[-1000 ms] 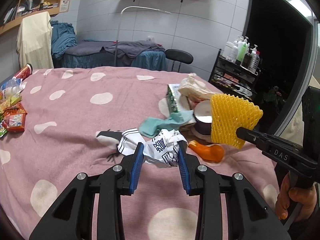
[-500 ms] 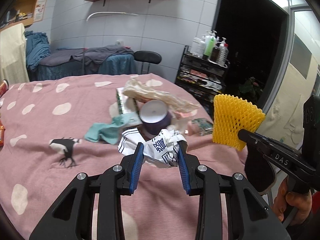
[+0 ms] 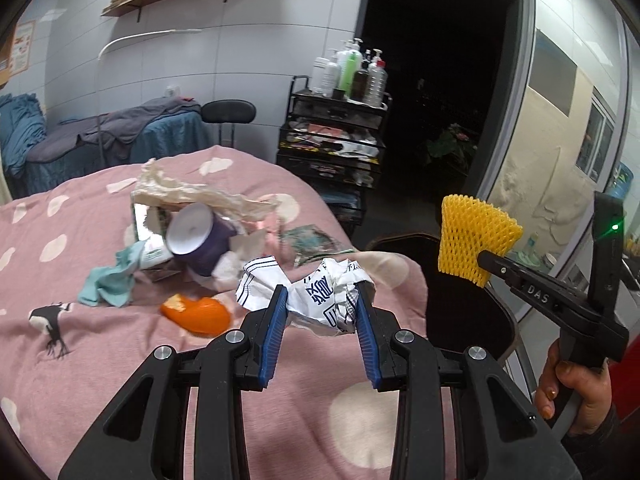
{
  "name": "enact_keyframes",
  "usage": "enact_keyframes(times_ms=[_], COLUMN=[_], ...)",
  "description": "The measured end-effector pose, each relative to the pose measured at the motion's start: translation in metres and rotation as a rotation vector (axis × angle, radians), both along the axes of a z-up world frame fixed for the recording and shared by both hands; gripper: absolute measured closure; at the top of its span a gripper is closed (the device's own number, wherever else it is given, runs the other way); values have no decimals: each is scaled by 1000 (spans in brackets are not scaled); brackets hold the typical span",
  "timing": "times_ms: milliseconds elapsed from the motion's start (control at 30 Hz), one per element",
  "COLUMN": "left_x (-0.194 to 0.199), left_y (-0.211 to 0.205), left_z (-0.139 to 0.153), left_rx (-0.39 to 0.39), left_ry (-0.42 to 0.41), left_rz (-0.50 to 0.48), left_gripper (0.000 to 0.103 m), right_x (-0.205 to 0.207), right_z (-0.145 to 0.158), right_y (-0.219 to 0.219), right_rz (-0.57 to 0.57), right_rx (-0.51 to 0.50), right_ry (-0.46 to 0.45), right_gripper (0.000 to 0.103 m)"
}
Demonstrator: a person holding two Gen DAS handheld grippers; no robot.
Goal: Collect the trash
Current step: 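Carry the yellow mesh net to the bin and release it with right tool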
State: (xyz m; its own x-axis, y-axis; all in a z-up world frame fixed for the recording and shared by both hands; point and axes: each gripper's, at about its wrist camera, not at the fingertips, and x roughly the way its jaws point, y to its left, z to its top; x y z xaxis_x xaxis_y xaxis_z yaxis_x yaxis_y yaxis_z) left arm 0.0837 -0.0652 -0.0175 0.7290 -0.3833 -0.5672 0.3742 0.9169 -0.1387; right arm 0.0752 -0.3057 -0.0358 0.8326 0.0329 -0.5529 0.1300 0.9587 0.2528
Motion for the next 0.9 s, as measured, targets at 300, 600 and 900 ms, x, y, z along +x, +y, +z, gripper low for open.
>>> enact_keyframes(times_ms=[300,600,900], left_x=[4,9,16], left_y=[-32,-52,-62], left_z=[-7,-15,-18], left_rx=[22,42,39], left_ry=[28,45,72], left_rz=[-72,-108,-135], left_gripper=[69,69,69], right_x=[5,17,10], right_z=[-38,-72,-82], right_y=[-45,-60,-68], right_rz=[-125,-160,-224], right_rx=[17,37,79], right_ry=[101,190,190], right_gripper=[92,91,30])
